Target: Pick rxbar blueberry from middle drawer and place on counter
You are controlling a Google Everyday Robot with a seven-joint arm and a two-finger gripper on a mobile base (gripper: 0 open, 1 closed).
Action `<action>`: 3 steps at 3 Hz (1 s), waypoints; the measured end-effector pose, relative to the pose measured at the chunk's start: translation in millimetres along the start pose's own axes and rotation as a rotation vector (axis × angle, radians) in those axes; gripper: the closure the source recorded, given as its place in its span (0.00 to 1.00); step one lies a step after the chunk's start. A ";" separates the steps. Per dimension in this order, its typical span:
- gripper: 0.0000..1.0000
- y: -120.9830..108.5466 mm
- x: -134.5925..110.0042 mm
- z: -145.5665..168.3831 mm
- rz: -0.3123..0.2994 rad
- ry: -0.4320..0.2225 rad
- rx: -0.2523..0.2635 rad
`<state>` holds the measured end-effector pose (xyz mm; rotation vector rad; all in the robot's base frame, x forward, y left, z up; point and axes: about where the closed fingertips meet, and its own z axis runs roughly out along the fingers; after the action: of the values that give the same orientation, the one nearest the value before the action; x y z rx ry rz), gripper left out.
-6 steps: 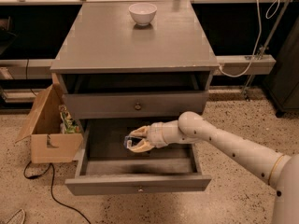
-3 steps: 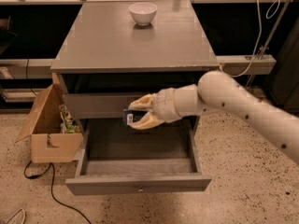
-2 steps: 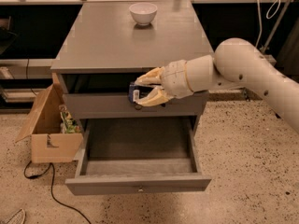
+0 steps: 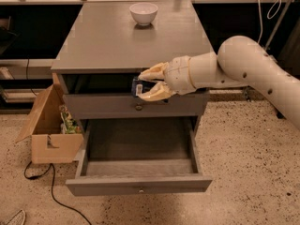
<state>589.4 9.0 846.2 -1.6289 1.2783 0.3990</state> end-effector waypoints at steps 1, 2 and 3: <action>1.00 -33.8 2.9 -5.2 0.017 0.001 0.032; 1.00 -82.3 5.3 -12.5 0.042 0.035 0.053; 1.00 -125.3 15.1 -4.1 0.118 0.090 0.026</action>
Offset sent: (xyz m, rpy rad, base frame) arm 0.1607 -0.0402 0.0968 -0.0141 0.0721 -0.2080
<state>703.2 -8.2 898.3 -1.5690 1.4465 0.3823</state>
